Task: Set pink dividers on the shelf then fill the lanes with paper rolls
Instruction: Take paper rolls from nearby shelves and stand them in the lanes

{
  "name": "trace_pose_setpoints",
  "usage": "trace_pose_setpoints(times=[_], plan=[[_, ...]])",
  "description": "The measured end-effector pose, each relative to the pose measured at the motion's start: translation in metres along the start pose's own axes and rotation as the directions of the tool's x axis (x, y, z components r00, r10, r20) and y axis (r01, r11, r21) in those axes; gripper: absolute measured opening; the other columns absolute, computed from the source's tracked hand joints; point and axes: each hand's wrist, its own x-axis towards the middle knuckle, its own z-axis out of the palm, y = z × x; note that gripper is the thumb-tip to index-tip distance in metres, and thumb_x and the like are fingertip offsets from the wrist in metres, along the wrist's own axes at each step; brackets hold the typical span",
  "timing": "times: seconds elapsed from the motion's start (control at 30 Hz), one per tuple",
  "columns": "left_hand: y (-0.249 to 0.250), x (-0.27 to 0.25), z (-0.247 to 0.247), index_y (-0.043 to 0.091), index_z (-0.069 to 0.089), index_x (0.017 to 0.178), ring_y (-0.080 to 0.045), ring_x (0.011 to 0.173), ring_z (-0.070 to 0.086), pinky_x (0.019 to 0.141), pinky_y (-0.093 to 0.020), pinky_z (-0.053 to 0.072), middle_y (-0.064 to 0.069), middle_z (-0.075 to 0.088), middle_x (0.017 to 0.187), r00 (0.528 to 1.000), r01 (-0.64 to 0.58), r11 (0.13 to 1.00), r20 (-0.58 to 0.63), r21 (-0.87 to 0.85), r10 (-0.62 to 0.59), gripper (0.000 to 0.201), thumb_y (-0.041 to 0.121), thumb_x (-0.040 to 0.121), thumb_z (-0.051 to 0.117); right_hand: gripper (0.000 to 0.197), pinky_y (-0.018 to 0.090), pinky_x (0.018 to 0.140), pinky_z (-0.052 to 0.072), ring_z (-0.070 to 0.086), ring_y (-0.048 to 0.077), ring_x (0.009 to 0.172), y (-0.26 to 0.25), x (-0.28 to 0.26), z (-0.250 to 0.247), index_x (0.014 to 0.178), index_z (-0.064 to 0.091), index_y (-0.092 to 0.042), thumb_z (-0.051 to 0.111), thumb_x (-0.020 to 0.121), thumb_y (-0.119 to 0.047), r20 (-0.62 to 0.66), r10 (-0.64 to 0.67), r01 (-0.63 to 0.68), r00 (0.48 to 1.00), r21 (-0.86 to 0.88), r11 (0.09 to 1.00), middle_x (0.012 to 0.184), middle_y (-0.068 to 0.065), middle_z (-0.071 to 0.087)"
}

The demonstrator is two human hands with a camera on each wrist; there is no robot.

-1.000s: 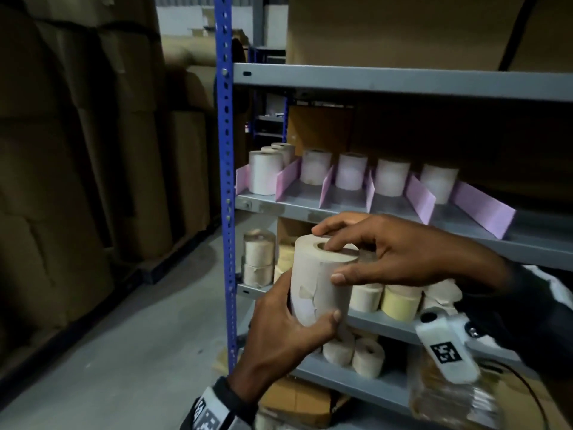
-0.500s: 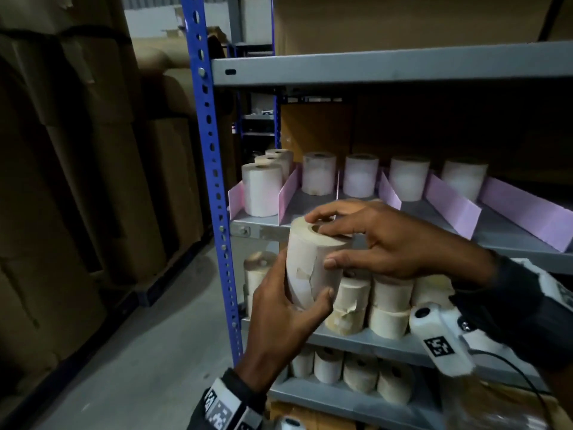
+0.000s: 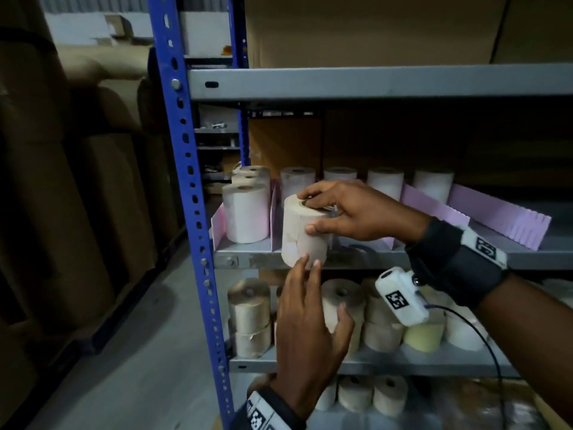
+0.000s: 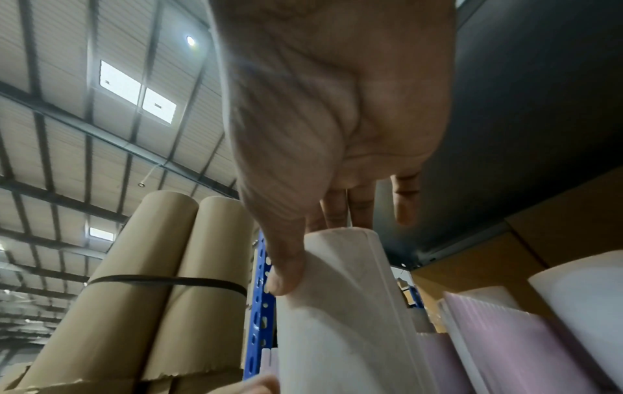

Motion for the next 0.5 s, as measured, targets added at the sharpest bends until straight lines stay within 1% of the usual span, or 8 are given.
trace_pose_setpoints(times=[0.07,0.13,0.2,0.27,0.3,0.37,0.43,0.5], plan=[[-0.006,0.003,0.005,0.008,0.044,0.153,-0.033,0.149,0.038,0.113,-0.053,0.043,-0.012,0.033,0.164,0.997,0.006,0.998,0.078,0.063,-0.011,0.074,0.036,0.089,0.067,0.044,0.045,0.103,0.042,0.049,0.012,0.126,0.001,0.01,0.005,0.127,0.066,-0.021,0.064,0.089,-0.044,0.019,0.021,-0.02,1.0,-0.024,1.0,0.145,-0.008,0.051],[-0.013,0.006,0.008,0.011,0.041,0.155,-0.032,0.152,0.032,0.117,-0.054,0.038,-0.009,0.024,0.168,0.991,0.012,0.992,0.134,0.129,-0.029,0.077,0.046,0.089,0.061,0.045,0.046,0.105,0.037,0.045,0.013,0.13,0.003,0.021,0.008,0.129,0.064,-0.024,0.062,0.09,-0.047,0.041,0.045,-0.041,0.998,-0.08,0.996,0.146,-0.011,0.049],[-0.018,0.012,0.012,0.012,0.04,0.155,-0.03,0.154,0.028,0.12,-0.053,0.033,-0.006,0.019,0.17,0.988,0.009,0.986,0.15,0.168,-0.034,0.079,0.05,0.088,0.057,0.045,0.048,0.106,0.035,0.042,0.015,0.133,0.006,0.032,0.008,0.13,0.062,-0.027,0.061,0.09,-0.049,0.078,0.087,-0.077,0.993,-0.126,0.989,0.147,-0.014,0.047],[-0.023,0.018,0.014,0.012,0.042,0.154,-0.029,0.154,0.027,0.121,-0.051,0.029,-0.007,0.019,0.17,0.989,-0.013,0.981,0.149,0.194,-0.017,0.079,0.051,0.087,0.056,0.042,0.05,0.105,0.036,0.044,0.017,0.131,0.009,0.042,0.007,0.127,0.063,-0.028,0.059,0.091,-0.049,0.128,0.11,-0.09,0.986,-0.158,0.983,0.145,-0.013,0.051],[-0.025,0.022,0.016,0.011,0.042,0.154,-0.03,0.154,0.027,0.121,-0.051,0.027,-0.008,0.02,0.17,0.988,-0.022,0.979,0.152,0.204,-0.009,0.079,0.052,0.087,0.054,0.038,0.05,0.104,0.038,0.048,0.017,0.127,0.01,0.048,0.006,0.123,0.065,-0.028,0.059,0.091,-0.048,0.15,0.115,-0.088,0.982,-0.174,0.981,0.14,-0.011,0.055],[-0.03,0.029,0.019,0.01,0.042,0.154,-0.03,0.154,0.027,0.122,-0.051,0.022,-0.009,0.023,0.169,0.985,-0.026,0.974,0.173,0.227,-0.014,0.079,0.052,0.088,0.051,0.032,0.047,0.098,0.045,0.057,0.017,0.113,0.014,0.06,0.004,0.114,0.067,-0.027,0.06,0.09,-0.047,0.193,0.138,-0.099,0.971,-0.199,0.975,0.126,-0.007,0.064],[-0.033,0.036,0.02,0.007,0.045,0.152,-0.032,0.152,0.032,0.123,-0.052,0.021,-0.013,0.034,0.164,0.98,-0.03,0.963,0.198,0.268,-0.025,0.078,0.052,0.088,0.048,0.027,0.043,0.09,0.052,0.062,0.019,0.099,0.02,0.073,0.002,0.104,0.067,-0.022,0.063,0.089,-0.045,0.229,0.17,-0.123,0.959,-0.208,0.97,0.111,-0.003,0.068],[-0.038,0.04,0.02,0.005,0.052,0.147,-0.033,0.148,0.04,0.125,-0.052,0.021,-0.015,0.046,0.156,0.977,-0.057,0.943,0.214,0.328,-0.015,0.076,0.051,0.087,0.048,0.02,0.041,0.085,0.054,0.064,0.02,0.09,0.028,0.087,0.003,0.095,0.066,-0.022,0.066,0.089,-0.041,0.251,0.185,-0.135,0.95,-0.205,0.969,0.099,-0.001,0.069]])
